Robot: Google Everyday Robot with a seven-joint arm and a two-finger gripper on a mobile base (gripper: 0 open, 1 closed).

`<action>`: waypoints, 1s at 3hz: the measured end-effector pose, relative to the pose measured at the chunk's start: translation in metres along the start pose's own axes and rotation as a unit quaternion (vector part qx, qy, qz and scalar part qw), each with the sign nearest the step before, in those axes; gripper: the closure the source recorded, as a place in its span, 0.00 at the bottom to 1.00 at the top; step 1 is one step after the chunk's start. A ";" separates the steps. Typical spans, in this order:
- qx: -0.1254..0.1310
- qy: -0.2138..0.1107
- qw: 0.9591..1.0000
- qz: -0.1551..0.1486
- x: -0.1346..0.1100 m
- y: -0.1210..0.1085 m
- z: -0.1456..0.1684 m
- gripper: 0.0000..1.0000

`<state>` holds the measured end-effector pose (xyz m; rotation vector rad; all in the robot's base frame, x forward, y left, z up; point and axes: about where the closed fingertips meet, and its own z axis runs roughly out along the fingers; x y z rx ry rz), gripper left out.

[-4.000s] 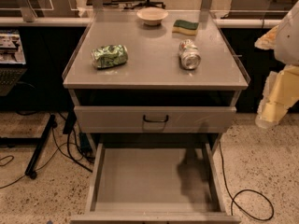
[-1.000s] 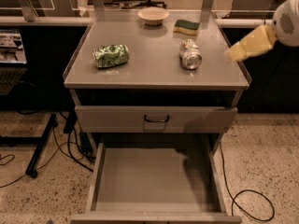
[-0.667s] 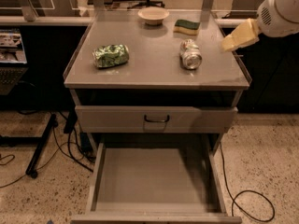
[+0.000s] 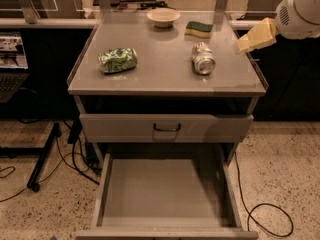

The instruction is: Place 7up can into middle drawer

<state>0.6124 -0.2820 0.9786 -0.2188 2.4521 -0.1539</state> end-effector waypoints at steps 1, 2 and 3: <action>-0.045 0.017 0.999 0.004 0.004 -0.008 0.020 0.00; -0.141 0.053 0.989 -0.004 -0.007 0.022 0.061 0.00; -0.220 0.084 0.972 -0.003 -0.026 0.062 0.085 0.00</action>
Offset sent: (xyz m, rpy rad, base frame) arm 0.0947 0.0546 0.0015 0.4154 0.1630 0.3124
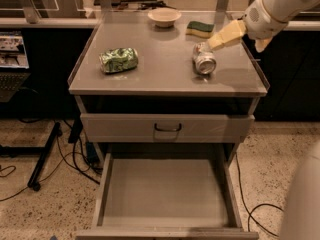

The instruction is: Place 7up can into middle drawer

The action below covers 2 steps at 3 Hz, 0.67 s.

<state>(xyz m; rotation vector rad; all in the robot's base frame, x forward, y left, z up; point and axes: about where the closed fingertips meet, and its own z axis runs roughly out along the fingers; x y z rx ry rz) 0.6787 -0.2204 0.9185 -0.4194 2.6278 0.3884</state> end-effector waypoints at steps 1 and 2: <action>-0.054 0.011 0.998 0.024 -0.025 0.020 0.019 0.00; -0.059 -0.018 0.998 0.021 -0.044 0.023 0.004 0.00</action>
Offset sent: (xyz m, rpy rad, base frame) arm 0.0206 0.0292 -0.0018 0.0978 0.0607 0.0142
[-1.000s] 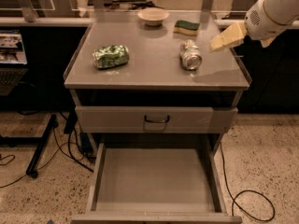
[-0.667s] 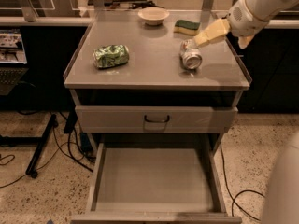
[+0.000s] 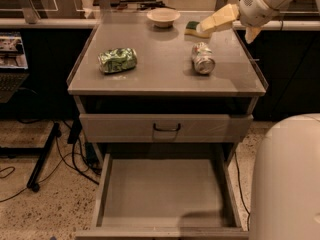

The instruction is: Place 7up can into middle drawer

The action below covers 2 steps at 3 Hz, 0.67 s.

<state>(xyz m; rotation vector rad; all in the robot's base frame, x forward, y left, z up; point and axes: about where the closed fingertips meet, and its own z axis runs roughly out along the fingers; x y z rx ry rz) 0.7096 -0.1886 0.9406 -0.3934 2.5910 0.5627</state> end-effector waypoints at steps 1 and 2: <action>-0.011 0.003 1.000 0.014 0.004 -0.006 0.011 0.00; -0.041 0.010 0.999 0.023 0.001 -0.006 0.039 0.00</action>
Offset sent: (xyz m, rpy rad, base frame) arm 0.0423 0.0130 -0.0470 0.1469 0.0961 0.0306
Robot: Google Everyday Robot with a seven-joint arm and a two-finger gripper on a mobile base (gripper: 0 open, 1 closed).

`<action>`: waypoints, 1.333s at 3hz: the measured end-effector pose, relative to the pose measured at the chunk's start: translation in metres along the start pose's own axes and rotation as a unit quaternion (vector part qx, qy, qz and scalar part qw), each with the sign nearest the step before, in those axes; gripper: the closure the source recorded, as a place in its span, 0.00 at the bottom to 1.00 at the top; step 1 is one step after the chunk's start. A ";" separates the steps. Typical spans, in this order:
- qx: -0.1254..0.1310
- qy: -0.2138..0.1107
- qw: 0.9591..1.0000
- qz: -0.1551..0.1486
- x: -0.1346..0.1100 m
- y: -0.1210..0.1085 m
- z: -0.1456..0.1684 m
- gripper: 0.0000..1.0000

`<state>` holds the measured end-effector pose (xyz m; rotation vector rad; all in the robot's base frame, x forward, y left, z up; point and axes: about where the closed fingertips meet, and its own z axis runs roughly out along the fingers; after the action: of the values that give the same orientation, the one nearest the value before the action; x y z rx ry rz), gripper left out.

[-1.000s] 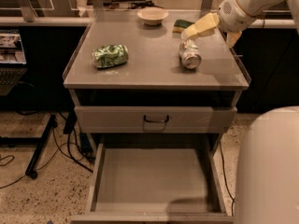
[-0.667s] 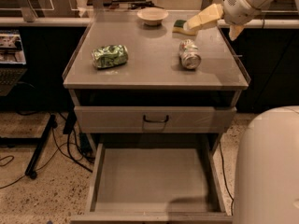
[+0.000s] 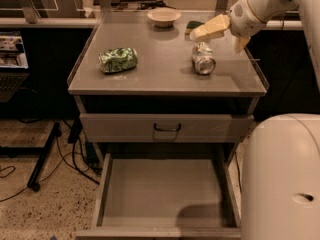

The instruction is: Place 7up can into middle drawer

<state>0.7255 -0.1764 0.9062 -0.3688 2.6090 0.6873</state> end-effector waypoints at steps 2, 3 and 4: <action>-0.032 0.013 0.998 0.043 -0.011 -0.012 0.057 0.00; 0.033 0.004 0.998 0.049 -0.032 -0.020 0.068 0.00; 0.050 0.005 0.997 0.049 -0.032 -0.027 0.068 0.19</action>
Offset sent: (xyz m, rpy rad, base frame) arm 0.0777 0.0062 -0.0424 0.0735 0.1156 -0.0701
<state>0.7849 -0.1594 0.8561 -0.2140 2.6726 0.5842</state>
